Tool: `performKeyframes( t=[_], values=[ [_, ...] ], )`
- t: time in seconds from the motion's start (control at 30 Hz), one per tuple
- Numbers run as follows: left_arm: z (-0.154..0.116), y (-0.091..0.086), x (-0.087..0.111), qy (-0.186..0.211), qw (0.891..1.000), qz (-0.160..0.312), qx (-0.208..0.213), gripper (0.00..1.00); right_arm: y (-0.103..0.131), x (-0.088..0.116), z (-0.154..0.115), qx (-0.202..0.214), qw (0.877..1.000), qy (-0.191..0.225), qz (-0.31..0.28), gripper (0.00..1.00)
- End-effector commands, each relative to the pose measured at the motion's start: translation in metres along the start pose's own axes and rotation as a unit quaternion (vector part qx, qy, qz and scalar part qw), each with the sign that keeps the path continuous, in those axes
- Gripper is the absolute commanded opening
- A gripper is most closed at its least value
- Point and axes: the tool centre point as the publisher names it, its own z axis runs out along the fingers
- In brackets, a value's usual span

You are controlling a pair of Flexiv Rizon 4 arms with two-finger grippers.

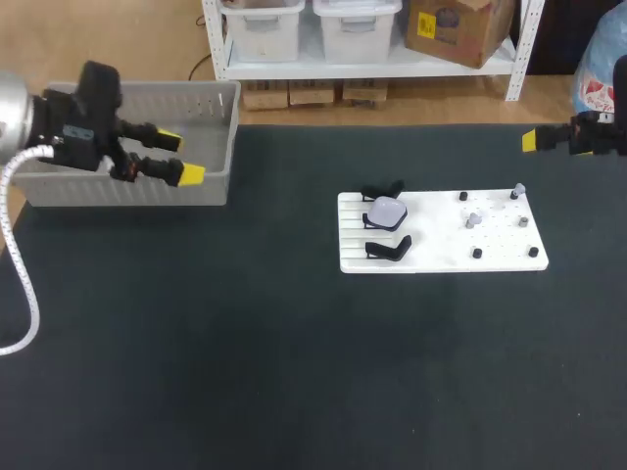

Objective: Pick up each earbud case from the left stands, insert the matching earbuds, close the lid, and place the case in the box.

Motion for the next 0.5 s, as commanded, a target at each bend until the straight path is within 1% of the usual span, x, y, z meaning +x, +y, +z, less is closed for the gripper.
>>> performKeyframes(
  t=[0.03, 0.27, 0.4, 0.5],
  values=[
    [0.024, 0.002, -0.001, 0.018, 0.993, 0.102, 0.053, 1.0, 0.0, 0.0, 0.0, 0.0, 1.0, 0.0, 0.0, 1.0],
    [0.047, -0.01, -0.005, 0.024, 0.985, 0.15, 0.087, 1.0, 0.0, 0.0, 0.0, 0.0, 1.0, 0.0, 0.0, 1.0],
    [0.061, -0.012, -0.006, 0.027, 0.983, 0.147, 0.111, 1.0, 0.0, 0.0, 0.0, 0.0, 1.0, 0.0, 0.0, 1.0],
    [0.061, -0.012, -0.006, 0.027, 0.983, 0.147, 0.111, 1.0, 0.0, 0.0, 0.0, 0.0, 1.0, 0.0, 0.0, 1.0]
  ],
)
